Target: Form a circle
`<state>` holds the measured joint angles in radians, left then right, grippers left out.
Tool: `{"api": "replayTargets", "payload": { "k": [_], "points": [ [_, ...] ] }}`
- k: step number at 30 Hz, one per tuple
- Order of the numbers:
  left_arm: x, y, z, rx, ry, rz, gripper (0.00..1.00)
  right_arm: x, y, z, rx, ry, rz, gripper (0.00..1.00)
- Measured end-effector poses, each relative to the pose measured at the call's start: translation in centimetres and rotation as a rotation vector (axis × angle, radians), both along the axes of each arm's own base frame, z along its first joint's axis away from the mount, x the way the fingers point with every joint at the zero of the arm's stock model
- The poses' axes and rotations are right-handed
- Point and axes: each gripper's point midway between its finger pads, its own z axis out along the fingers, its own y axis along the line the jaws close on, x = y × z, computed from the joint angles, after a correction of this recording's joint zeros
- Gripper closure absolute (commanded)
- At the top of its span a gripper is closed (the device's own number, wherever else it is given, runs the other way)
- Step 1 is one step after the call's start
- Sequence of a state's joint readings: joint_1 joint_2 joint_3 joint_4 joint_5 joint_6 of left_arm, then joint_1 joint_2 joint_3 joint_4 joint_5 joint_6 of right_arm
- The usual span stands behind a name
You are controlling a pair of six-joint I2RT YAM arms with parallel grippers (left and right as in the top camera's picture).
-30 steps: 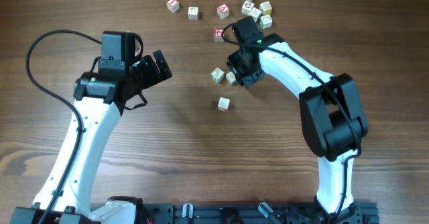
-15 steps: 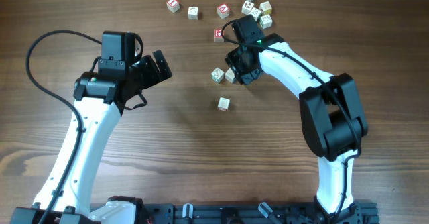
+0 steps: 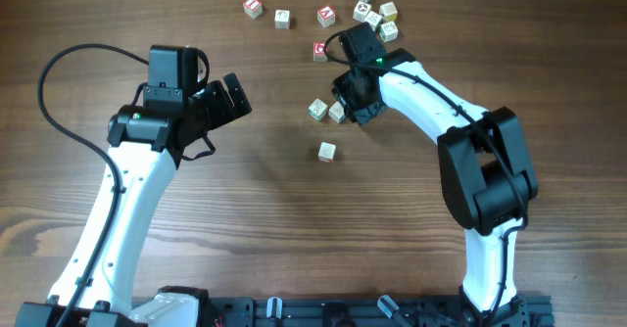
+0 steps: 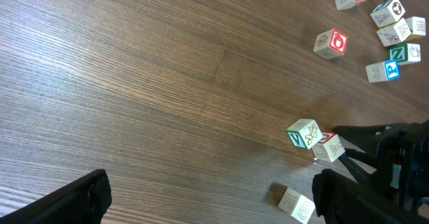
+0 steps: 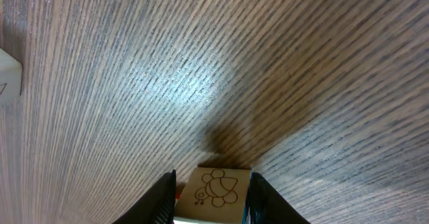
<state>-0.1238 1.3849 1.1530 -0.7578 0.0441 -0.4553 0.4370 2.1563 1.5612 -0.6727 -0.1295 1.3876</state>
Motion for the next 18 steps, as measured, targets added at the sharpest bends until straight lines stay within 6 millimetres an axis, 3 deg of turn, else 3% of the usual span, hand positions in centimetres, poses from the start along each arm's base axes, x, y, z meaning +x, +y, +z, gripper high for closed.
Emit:
{"api": "replayTargets", "payload": {
  "k": [18],
  "points": [
    [0.00,0.01,0.00,0.000,0.000,0.000,0.00,-0.12,-0.14,0.03,0.009,0.025,-0.075,0.66]
  ]
}}
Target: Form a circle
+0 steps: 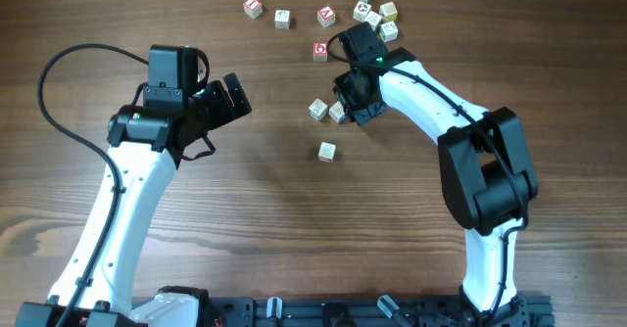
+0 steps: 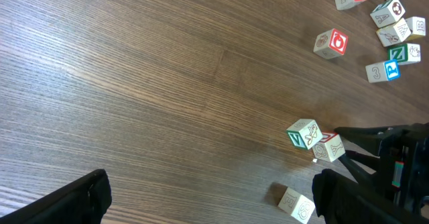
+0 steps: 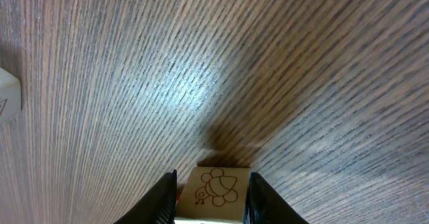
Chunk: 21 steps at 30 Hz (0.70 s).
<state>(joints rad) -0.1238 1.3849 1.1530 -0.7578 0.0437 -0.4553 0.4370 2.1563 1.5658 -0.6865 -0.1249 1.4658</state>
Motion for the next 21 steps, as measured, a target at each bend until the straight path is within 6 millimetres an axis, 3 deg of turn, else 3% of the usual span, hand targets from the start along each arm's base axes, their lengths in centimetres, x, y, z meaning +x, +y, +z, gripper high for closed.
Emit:
{"api": "replayTargets", "payload": {
  "k": [21],
  "points": [
    [0.00,0.00,0.00,0.000,0.000,0.000,0.00,0.03,-0.05,0.00,0.006,0.008,-0.040,0.67]
  ]
}}
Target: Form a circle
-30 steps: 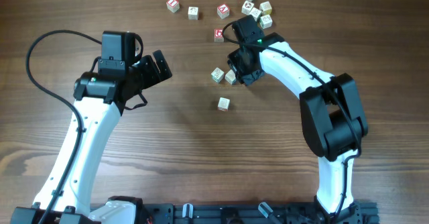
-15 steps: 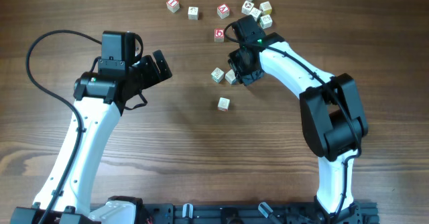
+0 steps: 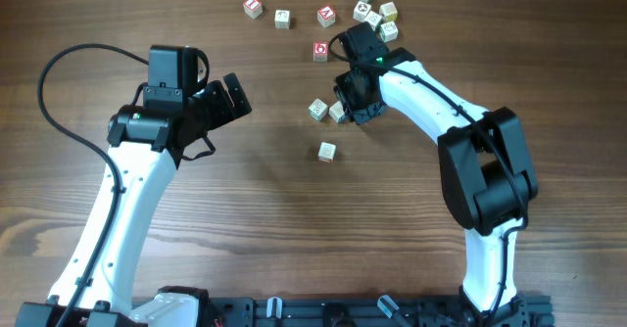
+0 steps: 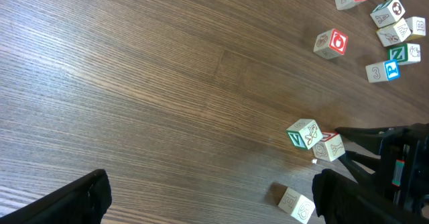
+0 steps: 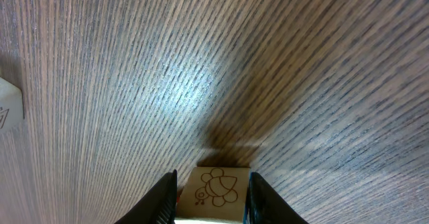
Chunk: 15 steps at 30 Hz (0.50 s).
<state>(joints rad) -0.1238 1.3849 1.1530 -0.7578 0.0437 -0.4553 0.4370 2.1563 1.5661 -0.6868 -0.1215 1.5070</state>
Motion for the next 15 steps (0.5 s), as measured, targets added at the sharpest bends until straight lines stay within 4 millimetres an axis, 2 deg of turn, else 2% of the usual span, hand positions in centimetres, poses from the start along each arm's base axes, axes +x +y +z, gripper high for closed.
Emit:
{"api": "replayTargets", "payload": {
  "k": [13,15],
  "points": [
    [0.00,-0.01,0.00,0.000,0.000,0.000,0.00,0.17,-0.13,0.00,-0.003,-0.003,-0.025,0.66],
    [0.01,-0.01,0.01,0.000,0.000,0.000,0.00,0.19,-0.13,0.01,-0.003,-0.003,-0.028,0.58]
  ]
}}
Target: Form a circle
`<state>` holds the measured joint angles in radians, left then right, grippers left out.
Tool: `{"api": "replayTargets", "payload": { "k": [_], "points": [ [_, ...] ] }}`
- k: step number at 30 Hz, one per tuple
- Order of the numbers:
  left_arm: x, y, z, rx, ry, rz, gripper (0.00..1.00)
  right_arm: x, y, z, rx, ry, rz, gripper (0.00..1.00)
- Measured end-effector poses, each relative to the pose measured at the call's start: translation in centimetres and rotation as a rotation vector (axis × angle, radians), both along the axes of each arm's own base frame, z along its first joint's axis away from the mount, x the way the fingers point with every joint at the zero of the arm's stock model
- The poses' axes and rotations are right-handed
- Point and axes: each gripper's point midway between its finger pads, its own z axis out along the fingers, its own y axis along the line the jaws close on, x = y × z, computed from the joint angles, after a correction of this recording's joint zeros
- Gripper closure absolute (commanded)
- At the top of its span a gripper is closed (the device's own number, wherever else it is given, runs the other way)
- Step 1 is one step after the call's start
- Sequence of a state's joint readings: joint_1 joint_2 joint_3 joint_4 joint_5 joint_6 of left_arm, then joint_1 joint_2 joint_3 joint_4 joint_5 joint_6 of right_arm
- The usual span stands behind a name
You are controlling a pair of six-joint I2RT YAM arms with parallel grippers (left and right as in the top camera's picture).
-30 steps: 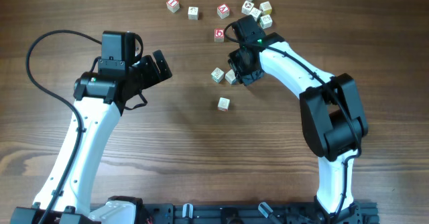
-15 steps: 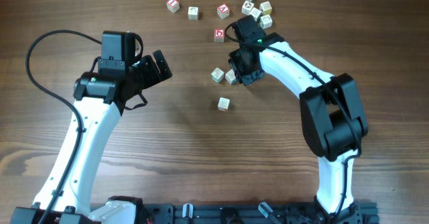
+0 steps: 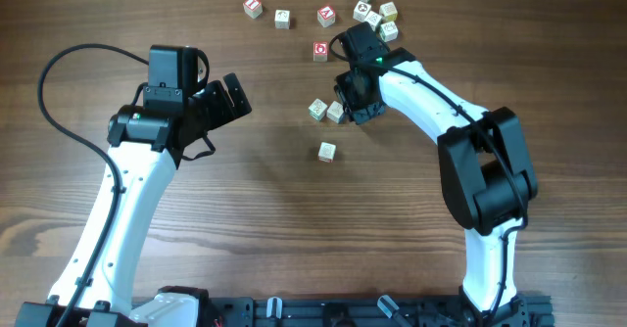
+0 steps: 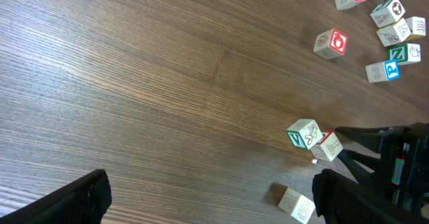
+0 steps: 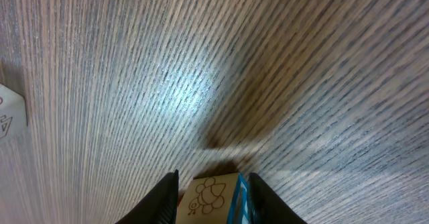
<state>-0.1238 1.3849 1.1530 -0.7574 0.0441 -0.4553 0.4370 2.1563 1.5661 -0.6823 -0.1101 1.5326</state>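
Small wooden picture blocks lie on the table. My right gripper [image 5: 211, 187] is shut on a block with a bee drawing [image 5: 209, 196], which sits tilted in the jaws with a blue side showing. From overhead that bee block [image 3: 336, 112] is just right of a green-edged block [image 3: 317, 109]. Another pale block [image 3: 326, 152] lies below them and a red-letter block [image 3: 320, 51] above. My left gripper [image 3: 233, 99] is open over bare wood to the left, with nothing between its fingers [image 4: 74, 197].
Several loose blocks [image 3: 372, 12] are clustered at the table's far edge, with two more [image 3: 253, 7] to their left. The right arm [image 3: 431, 92] reaches across from the lower right. A black cable [image 3: 59, 72] loops at the left.
The bee block now sits tilted in the right jaws, a blue side showing that was hidden before. The left arm has not moved.
At every earlier moment my right gripper was shut on the bee block, close over the wood beside the green-edged block, and barely shifted. Now the block has turned slightly in the jaws. The left gripper stayed open in the same place.
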Motion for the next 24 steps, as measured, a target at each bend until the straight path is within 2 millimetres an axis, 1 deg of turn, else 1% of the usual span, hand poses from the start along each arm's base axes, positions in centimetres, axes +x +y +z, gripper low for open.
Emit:
{"api": "replayTargets", "payload": {
  "k": [1,4,5,6,9,14,15,18,24],
  "points": [
    [0.0,0.0,0.0,0.000,0.000,0.000,0.00,0.0,0.0,0.0,-0.001,0.001,-0.002,0.48],
    [0.0,0.0,0.0,0.000,0.001,0.000,0.00,0.2,0.0,0.0,-0.004,-0.012,0.007,0.26],
    [0.0,0.0,0.0,0.000,0.000,0.000,0.00,0.5,0.0,0.1,-0.008,-0.030,0.026,0.21],
    [0.0,0.0,0.0,0.000,0.000,0.000,0.00,0.8,0.1,0.2,-0.012,-0.049,0.052,0.20],
    [0.0,0.0,0.0,0.000,0.000,0.000,0.00,1.0,0.1,0.3,-0.029,-0.072,0.116,0.21],
    [0.0,0.0,0.0,0.000,0.000,0.000,0.00,1.4,0.3,0.4,-0.058,-0.122,0.252,0.34],
    [0.0,0.0,0.0,0.000,0.000,0.000,0.00,1.4,0.3,0.4,-0.062,-0.125,0.265,0.36],
    [0.0,0.0,0.0,0.000,0.000,0.000,0.00,1.2,0.3,0.4,-0.075,-0.132,0.318,0.36],
    [0.0,0.0,0.0,0.000,0.000,0.000,0.00,0.8,0.2,0.2,-0.081,-0.118,0.338,0.36]
  ]
}}
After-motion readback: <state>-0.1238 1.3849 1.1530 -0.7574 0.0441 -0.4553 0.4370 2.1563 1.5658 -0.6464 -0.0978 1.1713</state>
